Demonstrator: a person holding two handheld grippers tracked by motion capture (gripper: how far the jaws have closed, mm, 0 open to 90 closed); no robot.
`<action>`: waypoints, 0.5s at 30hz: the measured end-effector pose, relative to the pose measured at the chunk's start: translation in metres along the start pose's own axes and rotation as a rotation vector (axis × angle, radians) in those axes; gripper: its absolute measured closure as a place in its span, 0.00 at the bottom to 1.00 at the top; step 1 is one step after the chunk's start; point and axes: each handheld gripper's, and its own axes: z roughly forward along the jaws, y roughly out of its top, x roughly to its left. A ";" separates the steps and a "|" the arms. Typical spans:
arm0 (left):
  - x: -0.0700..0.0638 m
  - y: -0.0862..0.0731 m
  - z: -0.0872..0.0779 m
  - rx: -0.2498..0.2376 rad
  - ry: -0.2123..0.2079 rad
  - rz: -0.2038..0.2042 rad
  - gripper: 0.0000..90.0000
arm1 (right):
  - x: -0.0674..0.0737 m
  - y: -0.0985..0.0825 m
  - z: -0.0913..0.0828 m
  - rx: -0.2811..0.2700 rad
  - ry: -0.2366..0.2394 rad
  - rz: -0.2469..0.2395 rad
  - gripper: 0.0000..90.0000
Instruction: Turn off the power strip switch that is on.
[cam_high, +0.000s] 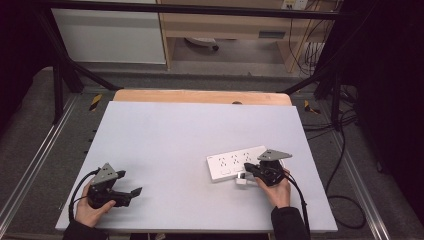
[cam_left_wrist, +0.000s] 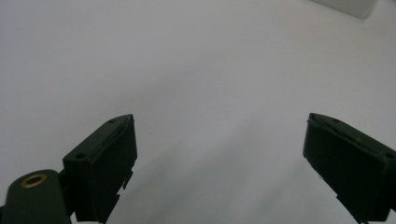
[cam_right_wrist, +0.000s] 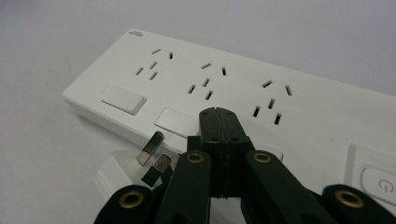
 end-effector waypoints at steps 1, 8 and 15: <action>0.000 0.000 0.000 0.000 0.001 0.000 0.11 | 0.000 0.000 0.000 0.000 0.000 0.001 1.00; 0.000 0.000 0.000 0.000 0.001 0.001 0.11 | 0.001 0.000 0.000 0.000 -0.005 -0.001 1.00; 0.001 0.000 0.000 0.001 0.000 0.001 0.11 | 0.002 0.001 -0.002 -0.011 -0.009 -0.006 1.00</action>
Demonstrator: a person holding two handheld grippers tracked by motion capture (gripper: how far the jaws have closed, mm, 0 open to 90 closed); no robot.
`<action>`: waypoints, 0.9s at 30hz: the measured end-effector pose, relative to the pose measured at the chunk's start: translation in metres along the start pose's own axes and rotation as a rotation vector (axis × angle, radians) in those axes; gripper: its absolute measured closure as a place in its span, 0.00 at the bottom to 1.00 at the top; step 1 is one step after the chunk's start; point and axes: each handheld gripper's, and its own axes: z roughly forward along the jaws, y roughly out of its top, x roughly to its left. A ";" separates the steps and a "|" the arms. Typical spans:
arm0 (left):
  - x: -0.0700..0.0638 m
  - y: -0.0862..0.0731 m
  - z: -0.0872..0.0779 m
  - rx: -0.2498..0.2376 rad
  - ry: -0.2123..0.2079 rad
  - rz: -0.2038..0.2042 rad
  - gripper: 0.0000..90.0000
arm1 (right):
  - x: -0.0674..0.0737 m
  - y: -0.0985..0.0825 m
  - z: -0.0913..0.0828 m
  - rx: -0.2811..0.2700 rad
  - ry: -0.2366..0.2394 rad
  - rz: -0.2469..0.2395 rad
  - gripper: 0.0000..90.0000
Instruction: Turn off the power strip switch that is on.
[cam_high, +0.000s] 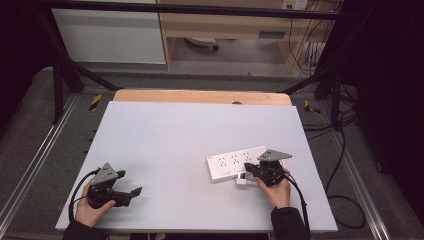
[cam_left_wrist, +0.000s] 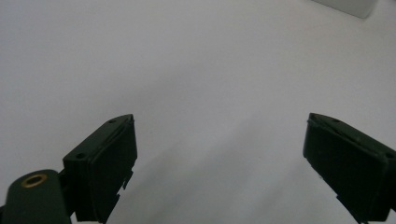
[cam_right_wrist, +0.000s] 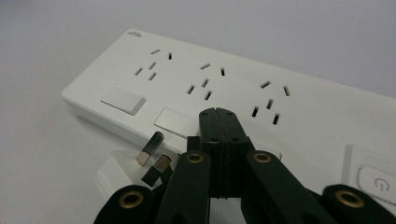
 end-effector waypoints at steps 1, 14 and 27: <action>0.000 0.000 0.000 0.001 0.000 0.000 0.11 | 0.000 0.001 -0.001 -0.011 0.002 0.001 1.00; 0.000 0.000 0.000 0.001 0.004 -0.002 0.11 | -0.001 0.008 -0.018 -0.056 -0.022 0.028 0.67; 0.000 0.000 0.001 0.004 0.008 -0.002 0.10 | -0.007 0.009 -0.033 -0.031 -0.056 0.039 0.10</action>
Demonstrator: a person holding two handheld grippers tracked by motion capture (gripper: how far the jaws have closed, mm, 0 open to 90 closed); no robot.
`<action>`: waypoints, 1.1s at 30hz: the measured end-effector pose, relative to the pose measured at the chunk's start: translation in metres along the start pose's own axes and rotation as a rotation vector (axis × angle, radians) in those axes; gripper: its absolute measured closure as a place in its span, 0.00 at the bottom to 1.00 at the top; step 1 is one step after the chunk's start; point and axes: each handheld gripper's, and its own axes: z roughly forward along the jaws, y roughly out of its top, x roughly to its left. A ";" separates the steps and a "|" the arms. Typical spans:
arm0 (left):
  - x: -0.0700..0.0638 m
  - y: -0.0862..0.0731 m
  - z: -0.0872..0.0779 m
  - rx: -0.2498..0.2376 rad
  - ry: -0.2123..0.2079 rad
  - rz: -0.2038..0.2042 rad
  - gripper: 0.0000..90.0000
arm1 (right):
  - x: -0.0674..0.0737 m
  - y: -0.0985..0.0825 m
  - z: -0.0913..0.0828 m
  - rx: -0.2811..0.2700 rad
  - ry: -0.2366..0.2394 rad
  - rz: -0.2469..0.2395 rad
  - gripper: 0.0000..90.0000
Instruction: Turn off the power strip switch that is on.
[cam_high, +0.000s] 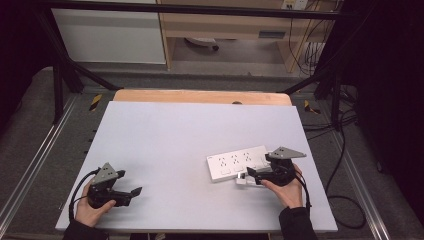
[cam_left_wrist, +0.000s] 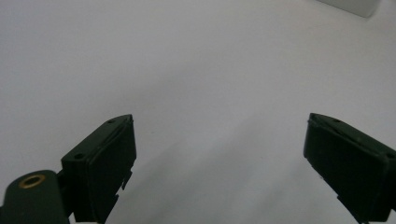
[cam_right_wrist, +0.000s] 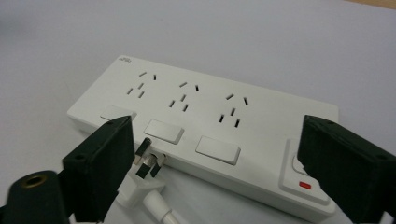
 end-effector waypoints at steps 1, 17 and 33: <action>0.000 0.000 0.000 0.000 0.000 0.000 0.10 | 0.000 0.000 -0.001 0.005 0.005 0.006 0.07; 0.000 0.000 0.000 0.002 0.001 0.000 0.09 | -0.013 -0.022 -0.019 0.046 0.020 0.013 0.01; 0.000 0.000 0.000 0.004 0.000 0.002 0.09 | -0.027 -0.053 -0.032 0.071 0.019 0.023 0.01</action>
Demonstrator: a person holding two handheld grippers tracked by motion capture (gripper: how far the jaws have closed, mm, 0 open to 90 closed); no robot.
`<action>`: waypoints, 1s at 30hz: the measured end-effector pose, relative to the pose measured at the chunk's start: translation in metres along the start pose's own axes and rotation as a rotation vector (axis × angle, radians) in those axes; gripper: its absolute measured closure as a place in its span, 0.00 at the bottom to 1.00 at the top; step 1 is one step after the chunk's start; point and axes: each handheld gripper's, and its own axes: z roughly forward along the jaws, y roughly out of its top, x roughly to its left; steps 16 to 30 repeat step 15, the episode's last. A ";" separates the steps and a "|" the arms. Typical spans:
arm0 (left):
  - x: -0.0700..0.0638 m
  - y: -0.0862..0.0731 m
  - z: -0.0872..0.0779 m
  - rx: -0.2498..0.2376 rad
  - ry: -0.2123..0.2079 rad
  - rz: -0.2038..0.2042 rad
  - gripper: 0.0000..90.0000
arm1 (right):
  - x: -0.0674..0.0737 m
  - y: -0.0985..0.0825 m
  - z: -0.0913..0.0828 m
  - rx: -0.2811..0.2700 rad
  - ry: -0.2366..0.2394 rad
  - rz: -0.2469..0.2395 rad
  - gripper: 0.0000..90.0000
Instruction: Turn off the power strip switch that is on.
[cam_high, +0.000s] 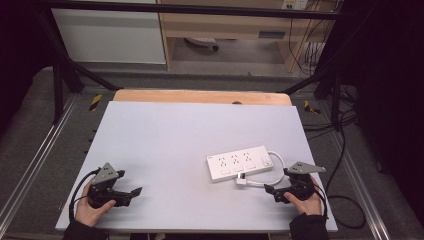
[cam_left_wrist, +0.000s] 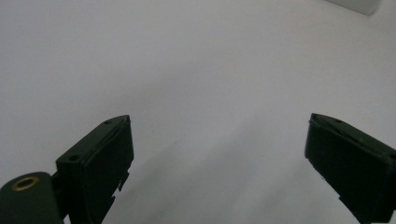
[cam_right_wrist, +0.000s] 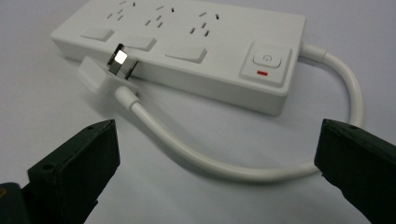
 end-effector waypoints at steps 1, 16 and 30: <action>0.000 0.000 0.000 -0.001 0.000 -0.001 0.09 | -0.001 -0.002 -0.001 0.006 -0.003 0.004 0.01; 0.000 0.001 0.001 0.004 0.001 0.000 0.09 | -0.006 -0.012 -0.001 0.031 -0.018 -0.002 0.01; 0.000 0.001 0.001 0.004 0.001 0.000 0.09 | -0.006 -0.012 -0.001 0.031 -0.018 -0.002 0.01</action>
